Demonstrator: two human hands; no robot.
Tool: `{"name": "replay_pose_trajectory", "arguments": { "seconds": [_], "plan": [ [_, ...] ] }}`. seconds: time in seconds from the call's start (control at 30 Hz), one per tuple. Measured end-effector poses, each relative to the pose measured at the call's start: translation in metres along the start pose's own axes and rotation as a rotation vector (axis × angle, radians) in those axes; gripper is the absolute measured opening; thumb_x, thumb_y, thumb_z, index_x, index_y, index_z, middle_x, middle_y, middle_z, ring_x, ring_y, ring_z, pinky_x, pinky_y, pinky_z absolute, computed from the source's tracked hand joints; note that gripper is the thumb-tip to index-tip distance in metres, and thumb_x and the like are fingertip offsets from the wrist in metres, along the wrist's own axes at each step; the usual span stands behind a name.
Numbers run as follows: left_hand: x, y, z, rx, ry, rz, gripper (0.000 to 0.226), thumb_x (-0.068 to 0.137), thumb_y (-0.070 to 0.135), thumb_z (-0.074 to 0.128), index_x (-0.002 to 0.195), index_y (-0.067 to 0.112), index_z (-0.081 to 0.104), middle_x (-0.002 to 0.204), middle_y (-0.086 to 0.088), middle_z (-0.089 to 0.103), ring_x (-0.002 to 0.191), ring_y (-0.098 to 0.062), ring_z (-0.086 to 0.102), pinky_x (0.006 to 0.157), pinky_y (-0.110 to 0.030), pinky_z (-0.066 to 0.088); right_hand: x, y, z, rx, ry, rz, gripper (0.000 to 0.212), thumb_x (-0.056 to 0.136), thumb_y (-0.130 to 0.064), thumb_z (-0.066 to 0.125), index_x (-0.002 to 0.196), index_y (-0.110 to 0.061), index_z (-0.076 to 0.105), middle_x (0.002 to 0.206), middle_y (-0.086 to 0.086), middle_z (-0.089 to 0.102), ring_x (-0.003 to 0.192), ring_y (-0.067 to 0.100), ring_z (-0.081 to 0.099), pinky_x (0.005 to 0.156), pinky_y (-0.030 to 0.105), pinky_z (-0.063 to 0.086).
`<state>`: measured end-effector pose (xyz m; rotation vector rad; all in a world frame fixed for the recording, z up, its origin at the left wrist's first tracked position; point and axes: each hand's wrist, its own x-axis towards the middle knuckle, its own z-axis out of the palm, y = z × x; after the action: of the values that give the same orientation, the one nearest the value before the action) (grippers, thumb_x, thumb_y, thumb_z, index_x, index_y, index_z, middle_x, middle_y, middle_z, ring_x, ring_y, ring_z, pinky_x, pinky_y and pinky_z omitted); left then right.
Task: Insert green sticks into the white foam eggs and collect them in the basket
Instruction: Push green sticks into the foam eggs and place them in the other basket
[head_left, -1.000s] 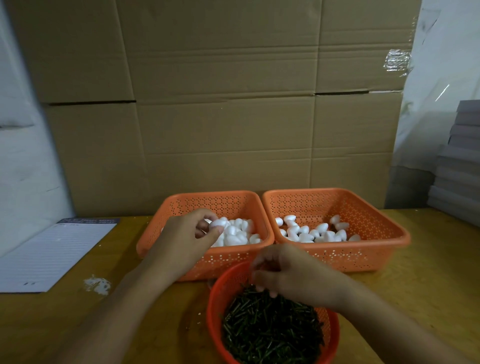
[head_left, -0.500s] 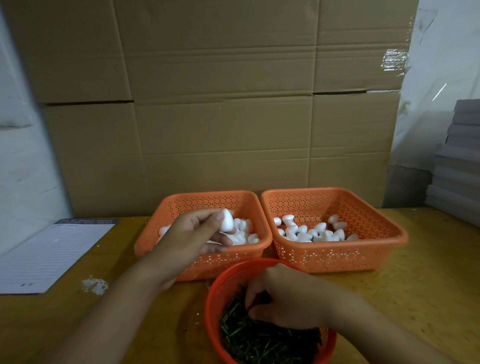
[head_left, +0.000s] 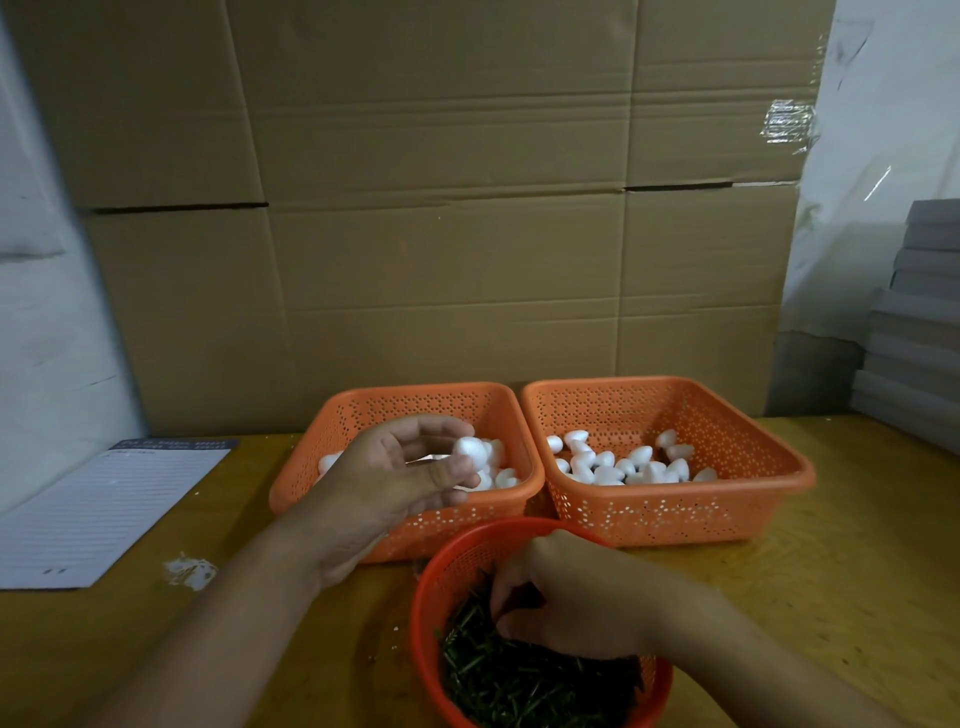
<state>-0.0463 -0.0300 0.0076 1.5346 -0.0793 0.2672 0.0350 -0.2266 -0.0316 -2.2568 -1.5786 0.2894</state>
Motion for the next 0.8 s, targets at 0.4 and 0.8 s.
{"name": "replay_pose_trajectory", "arguments": {
  "seconds": [0.4, 0.8],
  "plan": [
    [0.0001, -0.0019, -0.0026, 0.165, -0.040, 0.080, 0.038, 0.063, 0.028, 0.089, 0.098, 0.024, 0.074, 0.115, -0.006, 0.073, 0.107, -0.020, 0.070, 0.086, -0.026, 0.057, 0.0000, 0.0002, -0.0007, 0.005, -0.019, 0.020, 0.017, 0.092, -0.031, 0.064, 0.105, -0.027, 0.073, 0.105, -0.015, 0.070, 0.096, -0.001, 0.059, 0.082, 0.012, 0.044],
    [0.0007, -0.0002, 0.0043, -0.082, 0.071, 0.015, 0.031, 0.093, 0.042, 0.054, 0.109, 0.025, 0.074, 0.086, -0.011, 0.069, 0.072, -0.019, 0.067, 0.065, -0.029, 0.057, -0.0001, -0.0016, -0.0013, -0.024, -0.015, 0.003, 0.017, 0.094, -0.030, 0.063, 0.107, -0.026, 0.073, 0.108, -0.013, 0.070, 0.096, 0.000, 0.059, 0.080, 0.010, 0.041]
  ]
}}
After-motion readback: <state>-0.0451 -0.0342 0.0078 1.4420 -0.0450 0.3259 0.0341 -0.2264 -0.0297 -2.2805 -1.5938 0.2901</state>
